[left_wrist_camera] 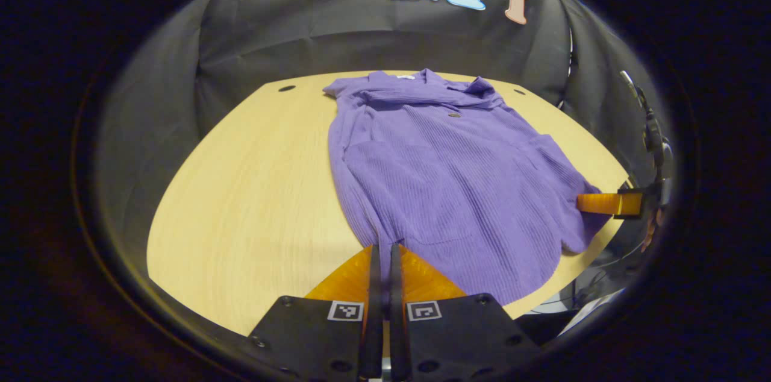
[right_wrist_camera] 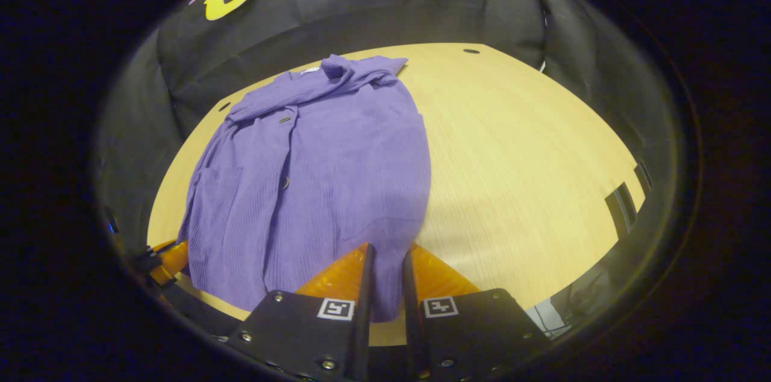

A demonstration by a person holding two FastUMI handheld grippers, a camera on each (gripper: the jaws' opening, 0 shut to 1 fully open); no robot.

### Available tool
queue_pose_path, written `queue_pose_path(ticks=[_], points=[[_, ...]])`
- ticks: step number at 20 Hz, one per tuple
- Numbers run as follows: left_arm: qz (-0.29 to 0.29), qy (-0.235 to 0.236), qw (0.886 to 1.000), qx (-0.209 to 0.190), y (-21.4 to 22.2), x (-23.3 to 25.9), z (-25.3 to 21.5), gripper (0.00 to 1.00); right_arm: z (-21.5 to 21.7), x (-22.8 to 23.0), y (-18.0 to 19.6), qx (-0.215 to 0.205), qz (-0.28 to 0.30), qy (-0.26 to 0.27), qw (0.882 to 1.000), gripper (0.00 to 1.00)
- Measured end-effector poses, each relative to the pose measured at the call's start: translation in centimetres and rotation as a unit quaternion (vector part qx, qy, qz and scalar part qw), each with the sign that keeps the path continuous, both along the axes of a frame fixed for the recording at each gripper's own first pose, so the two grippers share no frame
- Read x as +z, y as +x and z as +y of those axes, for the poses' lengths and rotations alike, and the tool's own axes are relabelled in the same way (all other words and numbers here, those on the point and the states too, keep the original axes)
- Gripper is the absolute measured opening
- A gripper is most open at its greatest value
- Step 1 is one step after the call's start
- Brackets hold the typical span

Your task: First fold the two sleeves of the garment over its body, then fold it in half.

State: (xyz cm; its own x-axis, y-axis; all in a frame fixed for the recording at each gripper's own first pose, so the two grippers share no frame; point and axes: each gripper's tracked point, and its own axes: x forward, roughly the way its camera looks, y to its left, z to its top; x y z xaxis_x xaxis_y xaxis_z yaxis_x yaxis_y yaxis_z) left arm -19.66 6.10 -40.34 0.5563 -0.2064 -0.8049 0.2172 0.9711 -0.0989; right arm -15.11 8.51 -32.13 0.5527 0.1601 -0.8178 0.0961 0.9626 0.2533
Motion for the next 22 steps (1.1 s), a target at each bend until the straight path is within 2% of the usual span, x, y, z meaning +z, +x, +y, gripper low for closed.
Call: queue_pose_path(ticks=[2,4,9,13,17,22], points=[[0.019,-0.035,0.999,0.020,0.0,0.5,-0.4,0.07,0.4,-0.2,-0.3,-0.012,0.013,0.020,1.000,0.06],[0.012,-0.055,0.998,0.022,0.2,1.5,-0.7,0.07,0.2,1.1,0.0,-0.010,0.001,0.023,1.000,0.06],[-0.034,-0.118,0.992,0.004,2.4,7.2,-3.0,0.07,1.4,7.8,3.6,0.005,-0.081,0.065,0.995,0.06],[-0.061,-0.166,0.984,0.027,6.8,11.5,-4.4,0.07,1.6,11.7,6.8,0.012,-0.119,0.089,0.989,0.06],[-0.095,-0.180,0.978,0.045,11.6,14.8,-4.4,0.07,0.9,14.8,9.7,0.030,-0.152,0.086,0.984,0.06],[-0.147,-0.172,0.971,0.077,19.1,18.6,-3.0,0.07,-0.8,18.7,15.8,0.028,-0.202,0.097,0.974,0.06]])
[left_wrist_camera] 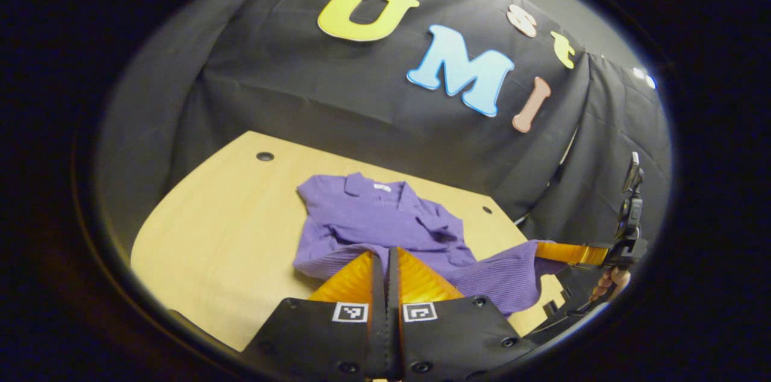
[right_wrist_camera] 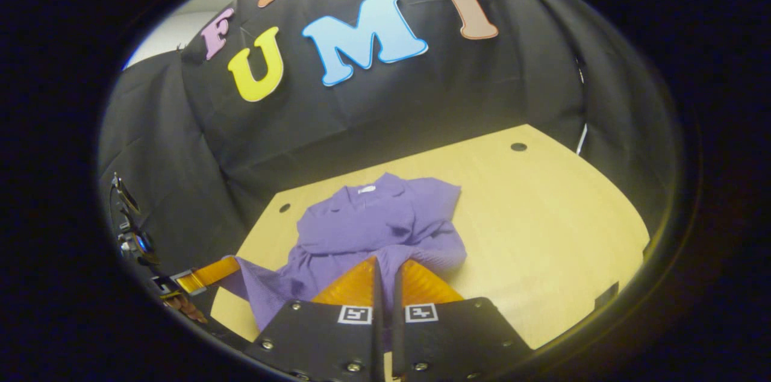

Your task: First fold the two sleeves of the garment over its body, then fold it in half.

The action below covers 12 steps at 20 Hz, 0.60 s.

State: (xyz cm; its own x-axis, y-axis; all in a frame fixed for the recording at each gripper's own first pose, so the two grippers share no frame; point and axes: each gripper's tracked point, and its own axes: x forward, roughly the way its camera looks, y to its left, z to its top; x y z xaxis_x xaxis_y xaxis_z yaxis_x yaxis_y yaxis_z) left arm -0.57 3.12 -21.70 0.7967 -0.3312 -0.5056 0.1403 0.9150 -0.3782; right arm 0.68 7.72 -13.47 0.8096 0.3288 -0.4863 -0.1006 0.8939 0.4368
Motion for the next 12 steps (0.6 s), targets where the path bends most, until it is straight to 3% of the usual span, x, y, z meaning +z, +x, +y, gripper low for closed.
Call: queue_pose_path(ticks=[6,12], points=[[-0.051,0.010,0.997,0.049,9.9,2.9,-0.1,0.06,-0.9,2.2,9.0,0.015,-0.029,0.022,0.999,0.05],[-0.060,0.059,0.995,0.062,19.7,1.5,-0.7,0.06,-0.7,0.0,18.4,0.038,-0.023,0.020,0.999,0.05]])
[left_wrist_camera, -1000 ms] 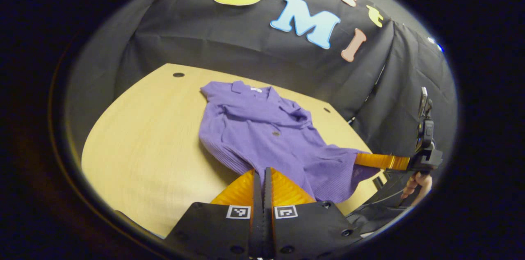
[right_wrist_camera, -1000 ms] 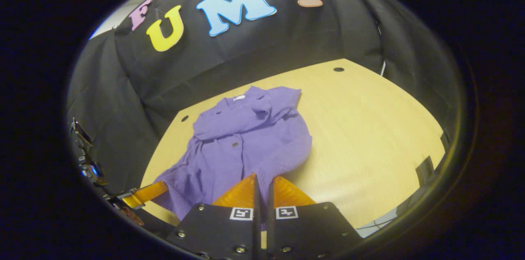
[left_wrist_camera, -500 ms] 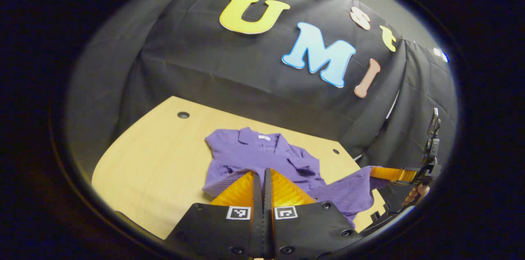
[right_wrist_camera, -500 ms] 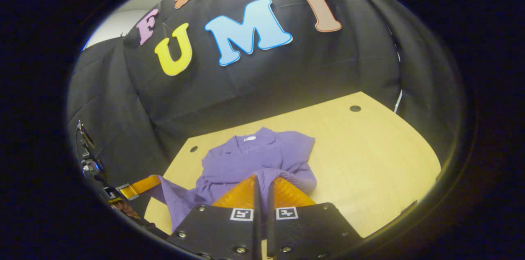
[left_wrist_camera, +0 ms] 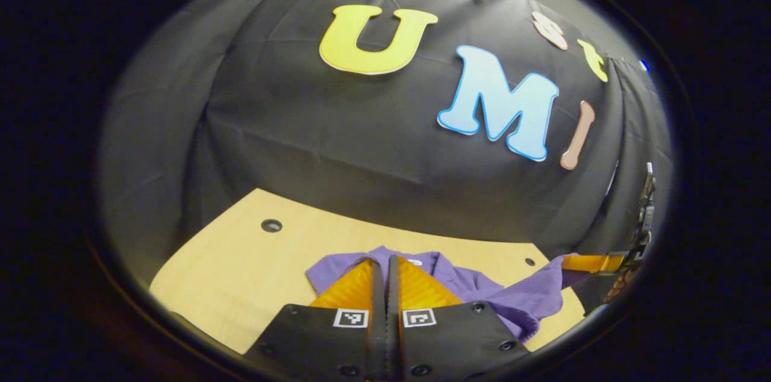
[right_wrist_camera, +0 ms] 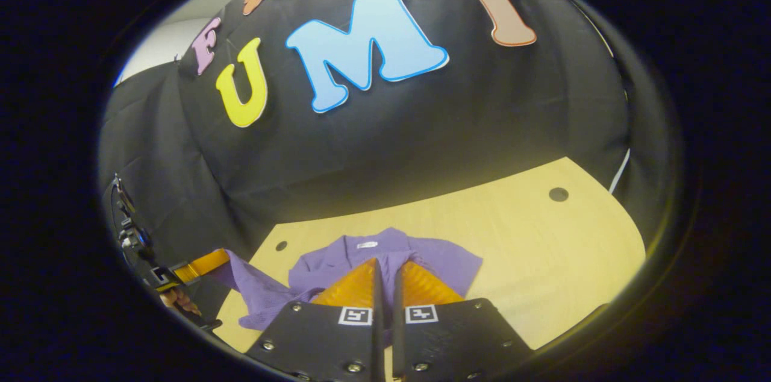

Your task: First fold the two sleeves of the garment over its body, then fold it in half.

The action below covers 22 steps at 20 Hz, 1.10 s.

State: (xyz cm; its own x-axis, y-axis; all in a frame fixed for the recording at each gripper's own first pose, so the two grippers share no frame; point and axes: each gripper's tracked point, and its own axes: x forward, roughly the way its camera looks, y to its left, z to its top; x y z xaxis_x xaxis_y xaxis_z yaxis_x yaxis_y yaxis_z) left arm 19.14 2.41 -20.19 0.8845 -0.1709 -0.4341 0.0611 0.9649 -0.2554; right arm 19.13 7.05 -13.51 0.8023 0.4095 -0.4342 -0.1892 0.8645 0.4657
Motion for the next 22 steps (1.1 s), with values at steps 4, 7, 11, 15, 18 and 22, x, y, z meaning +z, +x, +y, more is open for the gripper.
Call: queue_pose_path(ticks=[4,7,11,15,18,22], points=[[0.014,0.022,1.000,0.015,6.1,-3.2,-0.3,0.06,0.1,-3.2,6.0,-0.005,0.024,0.009,1.000,0.05],[0.024,0.042,0.999,0.023,9.4,-5.8,-0.5,0.06,0.1,-5.7,9.4,-0.014,0.041,0.010,0.999,0.05],[0.031,0.072,0.996,0.037,12.4,-9.0,-0.6,0.06,0.4,-9.3,12.3,-0.021,0.060,-0.004,0.998,0.05],[0.038,0.105,0.992,0.056,13.4,-11.6,0.0,0.07,0.5,-12.5,13.3,-0.022,0.075,-0.028,0.997,0.05],[0.048,0.123,0.989,0.064,13.4,-13.0,0.0,0.06,0.7,-13.7,13.2,-0.014,0.078,-0.048,0.996,0.15],[0.049,0.128,0.989,0.055,13.3,-12.9,-1.0,0.10,0.8,-13.1,12.5,-0.006,0.063,-0.087,0.994,0.13]])
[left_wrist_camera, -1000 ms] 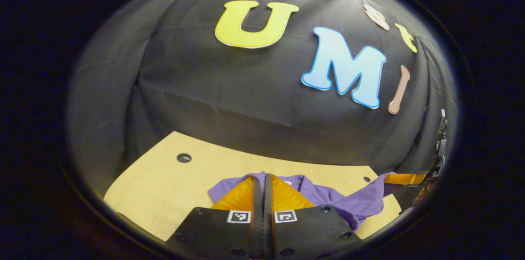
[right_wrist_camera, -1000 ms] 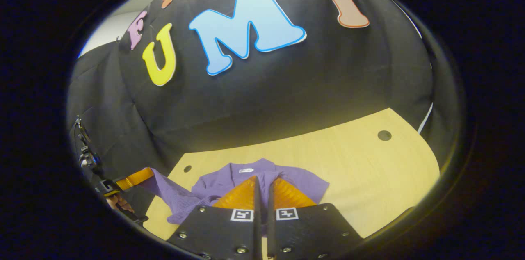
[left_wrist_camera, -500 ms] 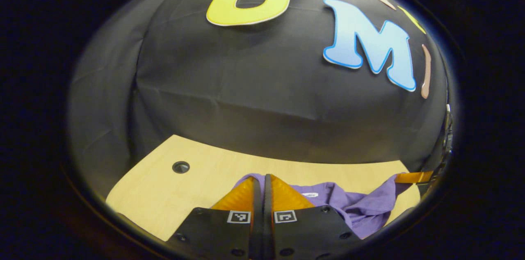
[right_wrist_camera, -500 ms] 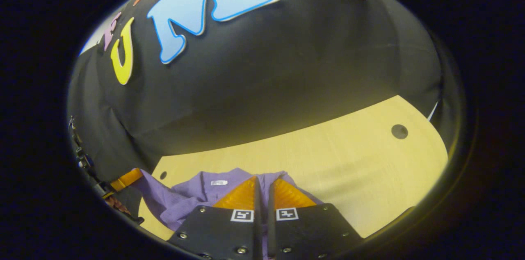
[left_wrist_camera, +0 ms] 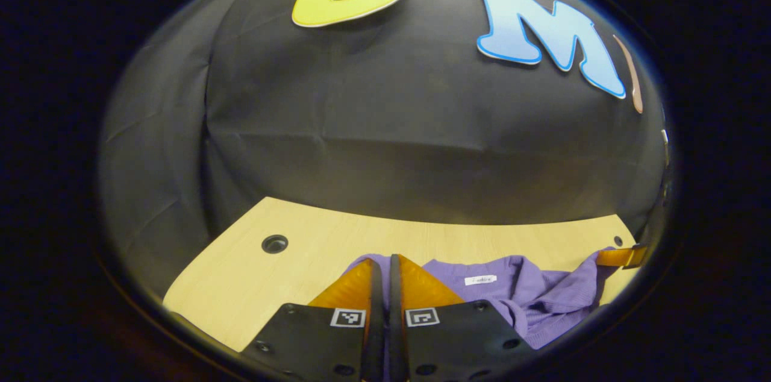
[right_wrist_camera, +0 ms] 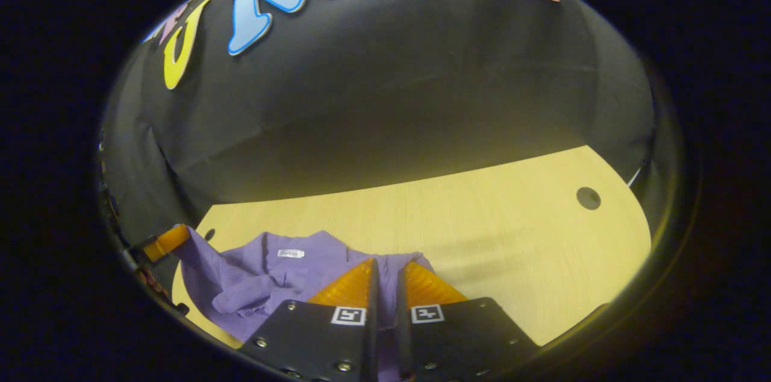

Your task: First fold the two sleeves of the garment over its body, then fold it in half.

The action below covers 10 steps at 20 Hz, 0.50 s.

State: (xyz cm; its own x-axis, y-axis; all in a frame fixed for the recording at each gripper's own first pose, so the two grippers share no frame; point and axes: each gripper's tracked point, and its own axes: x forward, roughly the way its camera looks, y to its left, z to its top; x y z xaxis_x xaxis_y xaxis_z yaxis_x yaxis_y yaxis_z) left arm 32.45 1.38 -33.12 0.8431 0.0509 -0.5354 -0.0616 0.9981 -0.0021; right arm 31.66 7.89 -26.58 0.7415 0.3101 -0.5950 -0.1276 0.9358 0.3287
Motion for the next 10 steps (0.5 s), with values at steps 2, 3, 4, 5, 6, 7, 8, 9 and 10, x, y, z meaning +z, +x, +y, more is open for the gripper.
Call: queue_pose_path(ticks=[2,3,4,5,6,7,8,9,10], points=[[0.003,-0.010,1.000,-0.010,-0.4,0.2,-0.8,0.22,0.3,0.9,-0.7,0.011,-0.011,-0.021,1.000,0.26],[0.006,-0.015,1.000,-0.016,-0.7,0.4,-1.3,0.32,0.2,1.6,-1.2,0.014,-0.017,-0.036,0.999,0.34],[0.007,-0.022,0.999,-0.025,-1.1,0.6,-1.7,0.39,0.1,2.2,-1.5,0.015,-0.027,-0.048,0.998,0.46],[0.004,-0.026,0.999,-0.031,-1.3,1.1,-2.1,0.54,0.1,3.2,-2.0,0.015,-0.037,-0.057,0.998,0.57],[-0.003,-0.026,0.999,-0.034,-1.6,1.7,-2.3,0.69,0.3,4.0,-2.7,0.013,-0.046,-0.066,0.997,0.75],[-0.010,-0.024,0.999,-0.039,-2.0,2.3,-2.3,0.84,0.3,4.9,-3.3,0.011,-0.055,-0.075,0.996,0.79],[-0.016,-0.021,0.999,-0.044,-2.5,2.9,-2.4,0.86,0.3,5.8,-4.0,0.008,-0.063,-0.083,0.995,0.79],[-0.020,-0.020,0.998,-0.052,-3.0,3.8,-2.6,0.87,0.5,6.9,-4.9,0.005,-0.072,-0.089,0.993,0.79],[-0.025,-0.019,0.998,-0.060,-3.6,4.6,-2.7,0.88,0.8,8.1,-5.7,0.001,-0.081,-0.093,0.992,0.79]])
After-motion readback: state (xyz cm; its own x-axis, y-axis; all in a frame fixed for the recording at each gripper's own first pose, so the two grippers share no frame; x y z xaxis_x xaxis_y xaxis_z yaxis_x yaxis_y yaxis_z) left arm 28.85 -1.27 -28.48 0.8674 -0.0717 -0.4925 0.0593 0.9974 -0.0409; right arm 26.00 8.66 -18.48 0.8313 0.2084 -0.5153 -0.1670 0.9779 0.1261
